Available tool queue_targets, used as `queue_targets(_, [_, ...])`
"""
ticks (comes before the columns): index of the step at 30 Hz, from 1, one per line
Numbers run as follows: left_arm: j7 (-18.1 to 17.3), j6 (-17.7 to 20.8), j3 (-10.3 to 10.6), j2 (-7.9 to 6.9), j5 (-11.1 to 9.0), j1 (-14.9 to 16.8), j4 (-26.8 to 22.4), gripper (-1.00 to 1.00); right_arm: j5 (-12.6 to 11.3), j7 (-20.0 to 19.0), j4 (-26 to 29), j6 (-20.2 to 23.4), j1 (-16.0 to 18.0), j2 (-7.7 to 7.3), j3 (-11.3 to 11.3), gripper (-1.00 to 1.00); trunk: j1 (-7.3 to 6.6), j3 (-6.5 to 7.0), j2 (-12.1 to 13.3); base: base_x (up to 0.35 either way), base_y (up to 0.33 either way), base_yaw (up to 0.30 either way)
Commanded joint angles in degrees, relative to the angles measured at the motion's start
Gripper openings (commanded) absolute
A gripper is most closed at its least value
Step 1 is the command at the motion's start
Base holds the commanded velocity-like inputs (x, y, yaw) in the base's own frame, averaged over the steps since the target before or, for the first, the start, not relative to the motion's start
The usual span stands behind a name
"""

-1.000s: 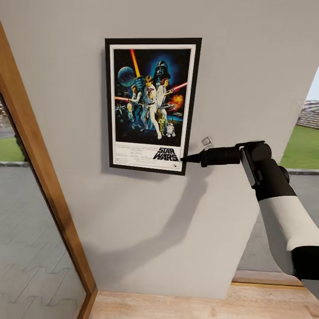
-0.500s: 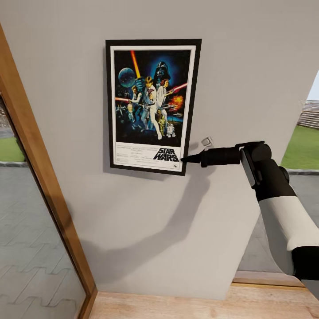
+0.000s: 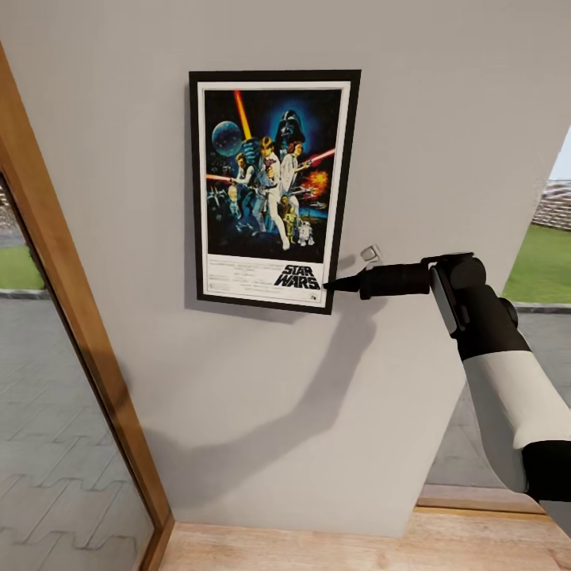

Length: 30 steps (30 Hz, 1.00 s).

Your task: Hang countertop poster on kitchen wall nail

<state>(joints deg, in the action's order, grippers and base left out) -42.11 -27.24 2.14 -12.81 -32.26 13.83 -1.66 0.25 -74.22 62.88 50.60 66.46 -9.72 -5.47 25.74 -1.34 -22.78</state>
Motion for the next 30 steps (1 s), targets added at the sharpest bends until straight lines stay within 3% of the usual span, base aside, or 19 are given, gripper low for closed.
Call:
queue_targets(1, [-0.17, -0.26, 0.23, -0.05, -0.26, -0.06, 0.05, 1.0, 0.02, -0.15, 0.03, 0.47, 0.07, -0.03, -0.04, -1.0, 0.04, -0.14, -0.14, 0.057, 0.0, 0.0])
queue_targets(4, [-0.17, -0.26, 0.23, -0.13, -0.26, -0.36, 0.02, 1.0, 0.07, -0.11, 0.04, 0.49, 0.07, -0.03, 0.0, -1.0, 0.04, -0.14, -0.14, 0.169, 0.0, 0.0])
queue_targets(5, [-0.17, -0.27, 0.23, -0.17, -0.26, -0.48, 0.0, 1.0, -3.64, -1.91, 8.35, -3.53, 0.07, -0.47, -5.89, -1.0, 0.04, -0.14, -0.14, 0.117, 0.0, 0.0])
queue_targets(8, [-0.17, -0.27, 0.23, -0.19, -0.26, -0.53, 0.0, 1.0, -3.66, -0.96, 7.69, -2.97, 0.07, -0.03, -6.05, -1.0, 0.04, -0.14, -0.14, 0.064, 0.0, 0.0])
queue_targets(9, [-0.17, -0.27, 0.23, -0.19, -0.26, -0.54, -0.01, 1.0, 0.02, -0.06, 0.05, 0.52, 0.07, -0.03, 0.02, -1.0, 0.04, -0.14, -0.14, 0.024, 0.0, 0.0])
queue_targets(11, [-0.17, -0.27, 0.23, -0.19, -0.26, -0.55, -0.01, 1.0, 0.01, -0.05, 0.06, 0.5, 0.07, -0.03, 0.02, -1.0, 0.04, -0.14, -0.14, 0.016, 0.0, 0.0])
queue_targets(12, [-0.17, -0.27, 0.23, -0.19, -0.26, -0.55, -0.01, 1.0, 0.01, -0.05, 0.09, 0.49, 0.07, -0.03, 0.02, 1.0, 0.04, -0.14, -0.14, 0.008, 0.0, 0.0])
queue_targets(30, [-0.17, -0.27, 0.23, -0.19, -0.26, -0.56, -0.01, 1.0, 0.01, -0.12, 0.4, 0.55, 0.07, -0.03, 0.1, 1.0, 0.04, -0.14, -0.14, 0.001, -0.002, 0.0])
